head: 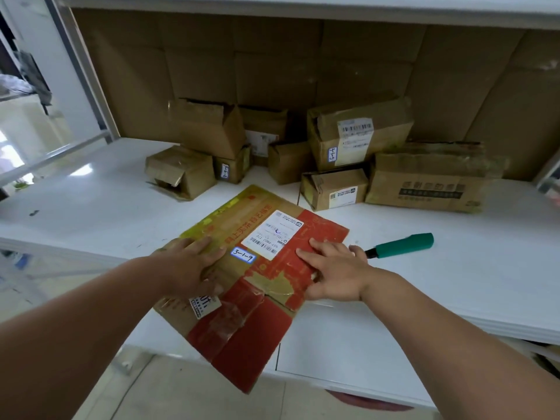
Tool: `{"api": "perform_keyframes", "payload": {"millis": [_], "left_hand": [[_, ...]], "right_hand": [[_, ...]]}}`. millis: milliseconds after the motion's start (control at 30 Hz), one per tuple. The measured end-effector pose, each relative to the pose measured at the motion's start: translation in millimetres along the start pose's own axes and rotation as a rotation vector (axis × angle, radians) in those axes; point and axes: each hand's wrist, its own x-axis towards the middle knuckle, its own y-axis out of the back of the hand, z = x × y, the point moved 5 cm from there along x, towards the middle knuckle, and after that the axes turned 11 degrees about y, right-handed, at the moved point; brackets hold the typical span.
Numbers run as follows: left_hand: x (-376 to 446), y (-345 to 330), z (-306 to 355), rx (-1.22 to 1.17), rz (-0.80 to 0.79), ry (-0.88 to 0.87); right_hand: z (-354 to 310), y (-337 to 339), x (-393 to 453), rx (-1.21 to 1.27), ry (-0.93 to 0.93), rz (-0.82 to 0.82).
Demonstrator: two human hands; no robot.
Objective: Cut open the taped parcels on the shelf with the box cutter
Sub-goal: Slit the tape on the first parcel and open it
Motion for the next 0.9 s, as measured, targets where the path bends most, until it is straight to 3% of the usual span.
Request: {"api": "perform_keyframes", "payload": {"millis": [67, 133, 300, 400, 567, 633, 767, 900], "left_hand": [[2, 7, -1, 0.07, 0.108, 0.03], [5, 15, 1, 0.119, 0.192, 0.067], [19, 19, 4, 0.043, 0.161, 0.101], [30, 16, 7, -0.172, 0.144, 0.042], [43, 6, 10, -0.288, 0.089, 0.006], [48, -1, 7, -0.235, 0.097, 0.005], [58, -10, 6, -0.202, 0.087, -0.037], [63, -7, -5, -0.216, 0.061, -0.088]], "right_hand": [[-3, -1, -3, -0.033, 0.008, -0.033], [-11, -1, -5, -0.081, 0.046, 0.042], [-47, 1, -12, -0.24, 0.037, 0.29], [-74, -4, -8, -0.271, -0.014, 0.375], [-79, 17, 15, -0.059, -0.005, 0.3], [-66, 26, 26, -0.051, -0.015, 0.333], [-45, -3, 43, -0.078, -0.077, 0.143], [-37, -10, 49, -0.038, -0.107, 0.122]]}}
